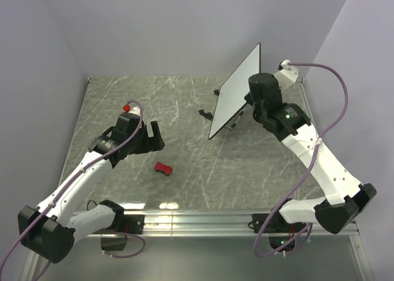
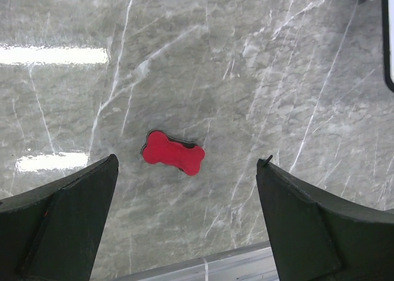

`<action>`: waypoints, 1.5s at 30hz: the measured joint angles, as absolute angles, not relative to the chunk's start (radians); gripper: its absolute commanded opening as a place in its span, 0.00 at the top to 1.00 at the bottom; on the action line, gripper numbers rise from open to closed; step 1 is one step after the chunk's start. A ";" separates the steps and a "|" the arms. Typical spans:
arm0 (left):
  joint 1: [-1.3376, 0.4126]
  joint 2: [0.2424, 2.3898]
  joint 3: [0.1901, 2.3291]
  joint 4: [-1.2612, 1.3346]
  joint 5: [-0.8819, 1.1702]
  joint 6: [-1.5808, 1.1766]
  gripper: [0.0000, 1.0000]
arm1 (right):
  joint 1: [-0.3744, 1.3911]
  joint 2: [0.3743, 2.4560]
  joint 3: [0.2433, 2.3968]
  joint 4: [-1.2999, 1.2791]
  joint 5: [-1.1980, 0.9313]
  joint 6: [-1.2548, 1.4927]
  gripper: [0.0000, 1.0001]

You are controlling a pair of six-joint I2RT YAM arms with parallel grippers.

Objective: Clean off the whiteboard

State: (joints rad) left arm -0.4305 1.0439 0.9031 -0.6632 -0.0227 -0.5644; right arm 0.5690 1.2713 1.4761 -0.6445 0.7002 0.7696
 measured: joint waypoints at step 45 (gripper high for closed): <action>-0.430 1.011 0.855 -0.631 -0.007 -0.558 0.00 | 0.764 1.251 1.150 -0.655 0.511 1.009 0.15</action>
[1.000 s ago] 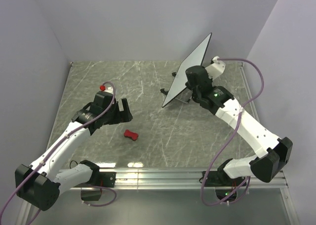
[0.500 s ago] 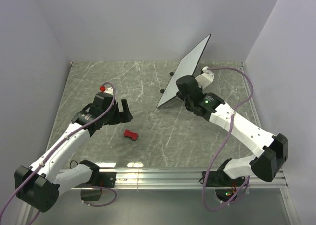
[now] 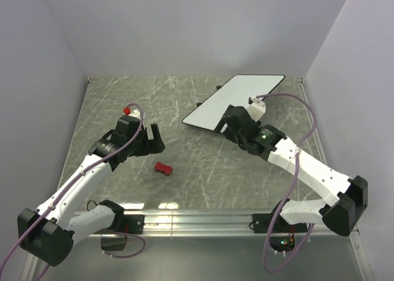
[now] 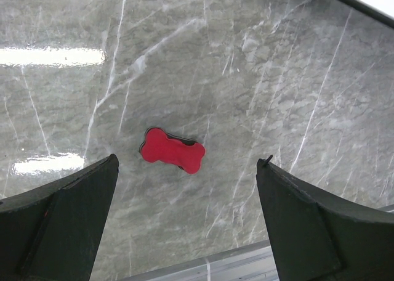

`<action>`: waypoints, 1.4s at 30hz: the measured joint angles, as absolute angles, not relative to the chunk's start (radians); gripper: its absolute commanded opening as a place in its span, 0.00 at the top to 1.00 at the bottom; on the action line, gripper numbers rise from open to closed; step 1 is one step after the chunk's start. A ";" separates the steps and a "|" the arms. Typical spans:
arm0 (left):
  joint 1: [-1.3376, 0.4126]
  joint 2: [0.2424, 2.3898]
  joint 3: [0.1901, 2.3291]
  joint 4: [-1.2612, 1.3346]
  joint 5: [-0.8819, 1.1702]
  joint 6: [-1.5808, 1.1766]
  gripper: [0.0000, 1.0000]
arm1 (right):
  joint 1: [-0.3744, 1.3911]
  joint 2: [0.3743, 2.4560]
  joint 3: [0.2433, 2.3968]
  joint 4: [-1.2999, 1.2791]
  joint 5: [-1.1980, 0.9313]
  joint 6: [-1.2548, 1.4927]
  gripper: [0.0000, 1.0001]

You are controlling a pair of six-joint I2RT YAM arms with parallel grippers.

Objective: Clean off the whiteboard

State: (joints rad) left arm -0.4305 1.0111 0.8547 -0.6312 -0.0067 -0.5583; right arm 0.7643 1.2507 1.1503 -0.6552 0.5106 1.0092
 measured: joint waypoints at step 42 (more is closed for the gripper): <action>-0.430 1.212 1.468 -0.757 -0.159 -0.568 0.01 | 0.755 0.525 1.157 -0.944 0.476 0.805 0.00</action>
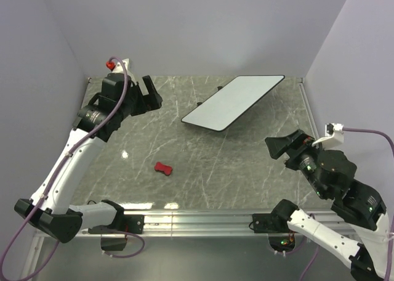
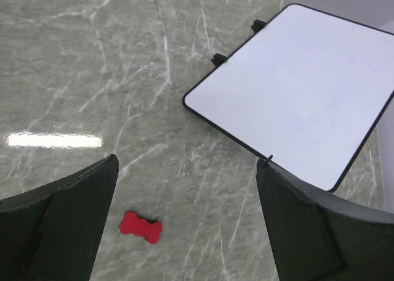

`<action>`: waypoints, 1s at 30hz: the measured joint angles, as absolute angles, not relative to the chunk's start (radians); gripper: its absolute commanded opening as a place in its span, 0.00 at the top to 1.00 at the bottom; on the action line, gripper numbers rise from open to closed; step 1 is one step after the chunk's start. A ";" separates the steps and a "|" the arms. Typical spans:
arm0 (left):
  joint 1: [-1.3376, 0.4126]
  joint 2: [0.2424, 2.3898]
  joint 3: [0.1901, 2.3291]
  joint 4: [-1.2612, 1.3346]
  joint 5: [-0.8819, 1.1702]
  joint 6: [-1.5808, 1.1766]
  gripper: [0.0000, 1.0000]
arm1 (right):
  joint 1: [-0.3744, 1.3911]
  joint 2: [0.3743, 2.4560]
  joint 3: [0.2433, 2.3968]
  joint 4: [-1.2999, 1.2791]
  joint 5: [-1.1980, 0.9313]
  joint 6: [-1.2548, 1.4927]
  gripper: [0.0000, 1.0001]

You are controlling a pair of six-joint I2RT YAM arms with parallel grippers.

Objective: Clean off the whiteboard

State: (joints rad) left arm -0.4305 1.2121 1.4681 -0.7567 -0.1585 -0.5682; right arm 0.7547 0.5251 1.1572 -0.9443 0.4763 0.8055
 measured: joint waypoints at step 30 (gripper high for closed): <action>-0.423 1.622 2.147 -0.960 -0.167 -0.461 0.00 | 0.755 0.407 1.119 -0.896 0.327 0.600 0.00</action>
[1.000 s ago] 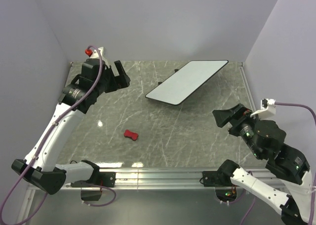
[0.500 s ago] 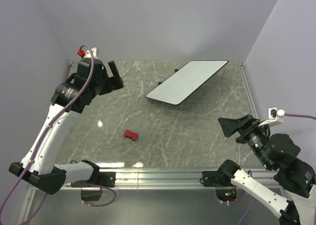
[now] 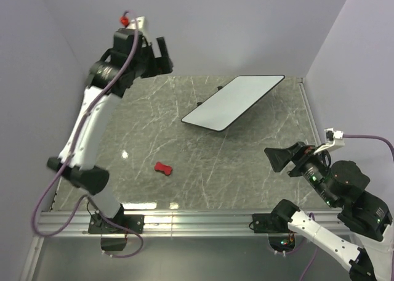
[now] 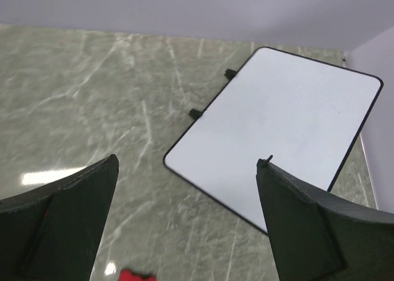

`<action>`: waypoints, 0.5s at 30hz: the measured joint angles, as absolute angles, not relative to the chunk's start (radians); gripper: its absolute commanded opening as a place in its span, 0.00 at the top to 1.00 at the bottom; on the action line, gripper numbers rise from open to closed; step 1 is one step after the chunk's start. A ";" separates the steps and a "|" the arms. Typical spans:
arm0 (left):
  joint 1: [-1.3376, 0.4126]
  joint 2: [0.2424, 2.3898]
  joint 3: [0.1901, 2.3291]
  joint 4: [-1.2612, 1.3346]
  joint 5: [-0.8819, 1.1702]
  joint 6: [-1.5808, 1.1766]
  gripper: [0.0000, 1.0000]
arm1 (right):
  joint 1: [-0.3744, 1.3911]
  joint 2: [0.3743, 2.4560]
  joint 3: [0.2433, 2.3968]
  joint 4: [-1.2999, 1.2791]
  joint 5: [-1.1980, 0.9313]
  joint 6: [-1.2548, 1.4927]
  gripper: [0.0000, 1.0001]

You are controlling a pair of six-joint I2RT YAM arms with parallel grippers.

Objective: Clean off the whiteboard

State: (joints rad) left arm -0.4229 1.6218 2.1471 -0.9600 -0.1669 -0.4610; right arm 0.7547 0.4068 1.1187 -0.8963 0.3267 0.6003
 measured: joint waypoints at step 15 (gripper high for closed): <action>-0.315 1.968 2.183 -0.760 0.457 -0.481 0.01 | 0.754 0.269 1.281 -1.116 0.253 0.693 0.00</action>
State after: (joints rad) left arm -0.3153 1.9678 2.1826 -0.7601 0.4572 -0.4812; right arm 0.7544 0.2687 1.2808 -1.1160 0.2531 0.6933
